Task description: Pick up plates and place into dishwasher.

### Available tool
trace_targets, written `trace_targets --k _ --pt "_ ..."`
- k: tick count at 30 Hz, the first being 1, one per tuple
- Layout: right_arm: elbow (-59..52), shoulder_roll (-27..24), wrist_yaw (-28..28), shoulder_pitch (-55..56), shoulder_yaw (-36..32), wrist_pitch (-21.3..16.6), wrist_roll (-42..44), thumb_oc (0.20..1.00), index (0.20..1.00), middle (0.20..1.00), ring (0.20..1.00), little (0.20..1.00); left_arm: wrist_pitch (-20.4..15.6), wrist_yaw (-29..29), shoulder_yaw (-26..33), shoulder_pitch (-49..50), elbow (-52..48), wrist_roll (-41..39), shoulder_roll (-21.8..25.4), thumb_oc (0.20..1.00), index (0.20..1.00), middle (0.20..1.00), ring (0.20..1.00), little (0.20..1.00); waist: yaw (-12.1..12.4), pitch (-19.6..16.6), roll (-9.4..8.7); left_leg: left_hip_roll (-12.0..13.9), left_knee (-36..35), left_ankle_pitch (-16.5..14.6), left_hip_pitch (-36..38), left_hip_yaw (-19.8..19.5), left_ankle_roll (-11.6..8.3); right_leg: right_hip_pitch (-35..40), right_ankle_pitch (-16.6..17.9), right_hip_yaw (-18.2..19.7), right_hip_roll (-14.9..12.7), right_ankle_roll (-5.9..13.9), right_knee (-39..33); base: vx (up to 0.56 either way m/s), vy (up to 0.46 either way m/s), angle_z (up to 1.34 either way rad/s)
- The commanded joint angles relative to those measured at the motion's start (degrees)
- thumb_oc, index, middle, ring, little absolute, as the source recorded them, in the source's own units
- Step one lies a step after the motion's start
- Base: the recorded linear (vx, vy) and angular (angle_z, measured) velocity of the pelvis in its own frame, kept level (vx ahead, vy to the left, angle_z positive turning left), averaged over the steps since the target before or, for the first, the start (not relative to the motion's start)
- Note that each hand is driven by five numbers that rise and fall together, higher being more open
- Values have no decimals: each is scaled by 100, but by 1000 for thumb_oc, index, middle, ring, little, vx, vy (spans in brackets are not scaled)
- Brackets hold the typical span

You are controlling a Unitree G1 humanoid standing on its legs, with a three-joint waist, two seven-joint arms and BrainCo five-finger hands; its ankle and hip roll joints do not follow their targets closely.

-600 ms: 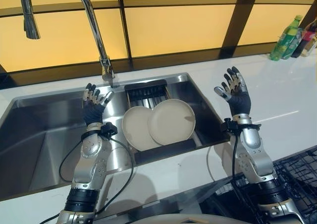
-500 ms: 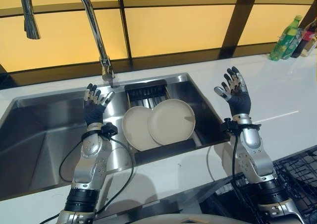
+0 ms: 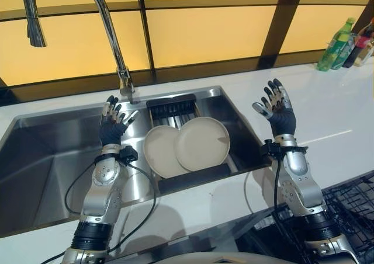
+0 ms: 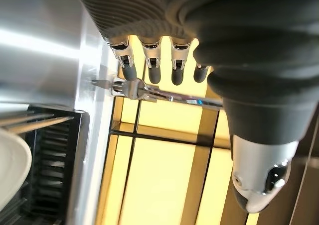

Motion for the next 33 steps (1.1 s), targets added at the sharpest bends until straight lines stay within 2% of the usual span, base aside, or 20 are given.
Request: trace_targets --k 1,6,13,19,33 --pt "-248 -126 64 -133 -176 -110 17 1000 1000 1000 1000 1000 -259 -187 224 -378 128 420 446 1000 1000 1000 1000 1000 -46 -228 4 140 66 -108 -160 -1 45 -55 -65 -121 -154 130 104 11 32 -5" --pt "-171 -153 73 -198 -119 -79 26 1000 1000 1000 1000 1000 -298 -420 188 -599 331 675 672 1000 1000 1000 1000 1000 -127 -239 54 143 59 -100 -148 58 42 -81 -50 -75 -163 144 105 13 40 -8" --pt "-163 -234 127 -197 -122 -25 72 1000 1000 1000 1000 1000 -149 -1195 8 -810 733 1113 1139 1000 1000 1000 1000 1000 -238 -266 125 116 54 -121 -104 158 56 -96 -37 -14 -209 196 117 37 45 -3" --pt "-112 -284 204 -107 -114 18 56 1000 1000 1000 1000 1000 -193 -1744 -225 -949 1128 1179 1427 1000 1000 1000 1000 1000 -362 -254 197 76 50 -210 -27 245 93 -77 -64 74 -241 251 122 95 66 -6" --pt "-156 -499 440 207 -137 223 168 1000 1000 1000 1000 1000 -237 -1904 -608 -1204 2017 1576 1782 1000 1000 1000 1000 1000 -658 -59 182 -60 3 -267 -14 422 211 -228 11 363 -337 370 144 100 61 -9"
